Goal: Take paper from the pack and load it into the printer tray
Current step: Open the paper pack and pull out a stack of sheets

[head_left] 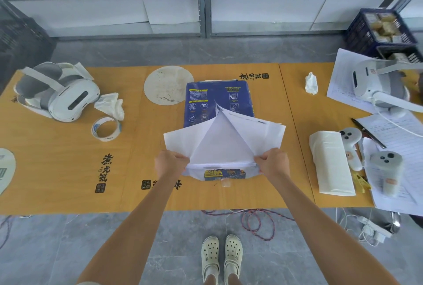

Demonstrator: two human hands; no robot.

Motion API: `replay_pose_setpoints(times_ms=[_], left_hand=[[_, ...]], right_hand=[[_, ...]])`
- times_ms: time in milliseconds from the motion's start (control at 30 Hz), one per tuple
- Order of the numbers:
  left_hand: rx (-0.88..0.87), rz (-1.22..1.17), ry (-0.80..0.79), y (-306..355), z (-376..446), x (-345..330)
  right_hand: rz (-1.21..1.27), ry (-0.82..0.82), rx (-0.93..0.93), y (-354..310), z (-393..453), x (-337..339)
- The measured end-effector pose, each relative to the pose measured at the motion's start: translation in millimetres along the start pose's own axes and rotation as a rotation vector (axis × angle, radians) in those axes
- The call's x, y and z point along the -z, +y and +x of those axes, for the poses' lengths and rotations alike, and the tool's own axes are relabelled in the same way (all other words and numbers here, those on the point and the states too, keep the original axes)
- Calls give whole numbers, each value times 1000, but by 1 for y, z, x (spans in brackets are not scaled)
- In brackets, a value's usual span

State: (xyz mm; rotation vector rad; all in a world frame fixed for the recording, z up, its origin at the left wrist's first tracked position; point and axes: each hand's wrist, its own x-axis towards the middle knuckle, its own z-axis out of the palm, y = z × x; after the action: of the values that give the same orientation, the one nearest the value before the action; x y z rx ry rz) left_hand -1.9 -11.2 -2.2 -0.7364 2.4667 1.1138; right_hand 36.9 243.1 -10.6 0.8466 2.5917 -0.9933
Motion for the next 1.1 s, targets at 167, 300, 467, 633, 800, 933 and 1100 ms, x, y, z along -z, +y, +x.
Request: replay_pose_setpoints(times_ms=[167,300,467,633,800,933,1100], left_hand=[[-11,95,-11,-4,-1,-5],[-32,89,68,-10,-3,-8],[-23,66,75,-13,-1,-10],[50,-45,77,-10,2,-13],[150,-185,80,-12,6,-15],[207,-238,72,-13,10,-14],[261,-341,48,-13,10,-10]], right_hand=[[-17,42,-59,1,-1,-9],[19,69,-102,6,-1,-9],[47,75,-123,5,3,-10],[82,93,-173,1,4,-15],[198,74,-232,1,7,-13],[279,64,-290,4,11,-12],[431,42,-405,0,10,-7]])
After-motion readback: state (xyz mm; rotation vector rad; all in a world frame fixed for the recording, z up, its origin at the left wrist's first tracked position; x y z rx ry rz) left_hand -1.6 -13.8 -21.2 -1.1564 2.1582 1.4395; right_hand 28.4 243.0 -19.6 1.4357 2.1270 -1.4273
